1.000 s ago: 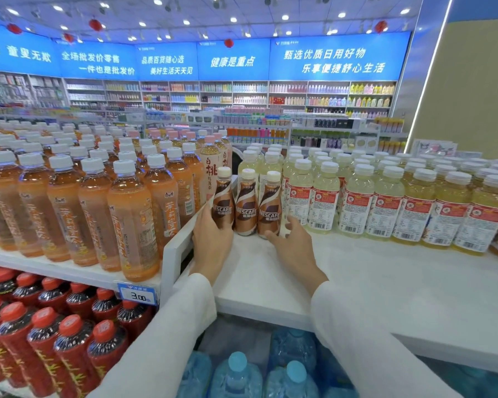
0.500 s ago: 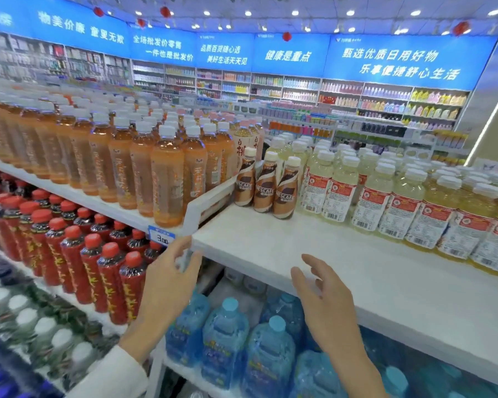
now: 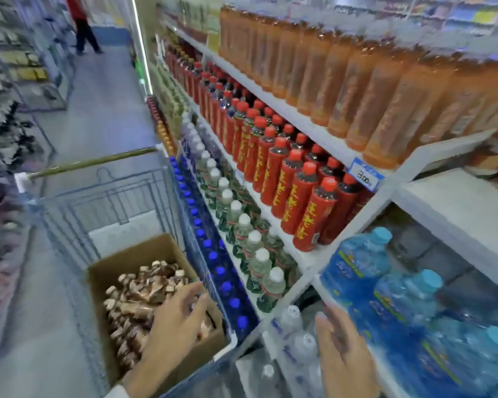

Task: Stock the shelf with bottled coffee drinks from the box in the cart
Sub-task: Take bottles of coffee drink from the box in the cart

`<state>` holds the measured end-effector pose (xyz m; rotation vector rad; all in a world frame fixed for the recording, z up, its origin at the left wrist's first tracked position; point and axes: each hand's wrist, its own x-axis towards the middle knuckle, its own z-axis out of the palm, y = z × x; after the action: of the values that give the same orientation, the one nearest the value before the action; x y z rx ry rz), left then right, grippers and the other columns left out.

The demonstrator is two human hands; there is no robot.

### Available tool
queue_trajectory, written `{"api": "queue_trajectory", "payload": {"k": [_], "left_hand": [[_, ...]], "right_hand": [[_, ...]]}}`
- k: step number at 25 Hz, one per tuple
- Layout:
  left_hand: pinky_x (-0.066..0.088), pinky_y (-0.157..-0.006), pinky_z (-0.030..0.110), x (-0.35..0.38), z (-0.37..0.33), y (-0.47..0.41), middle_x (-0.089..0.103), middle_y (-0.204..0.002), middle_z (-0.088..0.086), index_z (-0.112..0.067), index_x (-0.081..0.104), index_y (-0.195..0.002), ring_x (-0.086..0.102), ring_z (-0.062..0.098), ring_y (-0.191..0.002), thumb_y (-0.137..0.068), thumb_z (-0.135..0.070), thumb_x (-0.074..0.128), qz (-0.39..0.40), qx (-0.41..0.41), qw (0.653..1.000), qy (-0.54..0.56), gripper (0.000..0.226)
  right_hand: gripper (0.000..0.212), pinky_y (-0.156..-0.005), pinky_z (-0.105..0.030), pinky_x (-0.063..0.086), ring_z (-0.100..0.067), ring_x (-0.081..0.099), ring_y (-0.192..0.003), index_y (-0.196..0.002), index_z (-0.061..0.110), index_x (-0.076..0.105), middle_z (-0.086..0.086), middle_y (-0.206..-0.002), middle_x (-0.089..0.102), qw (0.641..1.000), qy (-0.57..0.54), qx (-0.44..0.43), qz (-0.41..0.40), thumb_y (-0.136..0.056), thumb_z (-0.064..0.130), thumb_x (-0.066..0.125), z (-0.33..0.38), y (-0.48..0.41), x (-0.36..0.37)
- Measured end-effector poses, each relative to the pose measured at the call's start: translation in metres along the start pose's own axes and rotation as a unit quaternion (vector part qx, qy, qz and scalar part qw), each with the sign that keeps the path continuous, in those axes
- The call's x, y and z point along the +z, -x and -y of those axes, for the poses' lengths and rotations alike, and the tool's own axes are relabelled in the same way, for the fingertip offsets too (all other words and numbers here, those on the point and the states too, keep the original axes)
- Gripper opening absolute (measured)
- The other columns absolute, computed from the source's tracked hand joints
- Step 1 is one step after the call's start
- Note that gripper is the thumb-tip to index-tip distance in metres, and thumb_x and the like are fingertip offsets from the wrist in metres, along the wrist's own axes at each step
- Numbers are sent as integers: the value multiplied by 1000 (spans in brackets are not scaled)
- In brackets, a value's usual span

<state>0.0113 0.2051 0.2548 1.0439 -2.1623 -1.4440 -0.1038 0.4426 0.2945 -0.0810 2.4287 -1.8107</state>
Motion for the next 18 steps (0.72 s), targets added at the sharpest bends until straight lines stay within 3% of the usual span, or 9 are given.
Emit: {"api": "queue_trajectory", "payload": {"k": [2,7,9,11,12,14,18], "left_hand": [[43,-81,7,-28,37,4,73,-110,-15,-29,69,-120,67,3,-106,-100,-30,64,-40,-61,997,-8,21],[50,-90,29,-82,116,5,72,-108,-12,-25,66,-123,66,10,-103,-102,-31,61,-86,-201,976,23,23],[47,-78,22,-93,144,-1,68,-94,-23,-28,64,-119,65,7,-96,-102,-31,60,-87,-245,965,18,18],[43,-66,9,-100,168,-13,66,-80,-29,-28,64,-116,65,-6,-83,-102,-26,61,-87,-265,960,25,15],[43,-63,5,-100,181,-21,66,-76,-31,-26,64,-116,64,-12,-76,-102,-23,60,-90,-272,958,27,15],[41,-66,3,-98,199,-40,67,-81,-28,-23,64,-118,62,-20,-79,-103,-23,59,-91,-283,954,21,17],[44,-88,27,-78,219,-107,70,-112,-1,-21,65,-122,64,16,-107,-100,-35,61,-85,-305,947,42,26]], "right_hand": [[23,-95,-30,45,-17,61,-112,-118,30,69,6,-124,67,995,13,61,75,-95,30,68,-17,1,42],[17,-95,-30,46,-16,64,-108,-112,20,69,-4,-116,71,971,46,144,186,-95,18,69,-51,12,142],[16,-90,-27,46,-11,64,-101,-111,22,70,-1,-110,71,960,86,162,209,-95,19,69,-64,16,176],[12,-86,-26,44,-14,65,-104,-108,30,67,4,-108,70,945,128,179,243,-97,26,67,-72,18,204],[11,-84,-25,44,-15,65,-106,-110,32,65,5,-109,70,934,153,187,264,-98,31,64,-76,19,216],[18,-83,-23,44,-12,63,-106,-117,29,63,5,-114,69,916,191,201,289,-101,35,60,-83,18,237],[20,-89,-24,43,-9,61,-104,-118,25,64,7,-113,68,896,225,220,313,-101,35,59,-92,11,260]]}}
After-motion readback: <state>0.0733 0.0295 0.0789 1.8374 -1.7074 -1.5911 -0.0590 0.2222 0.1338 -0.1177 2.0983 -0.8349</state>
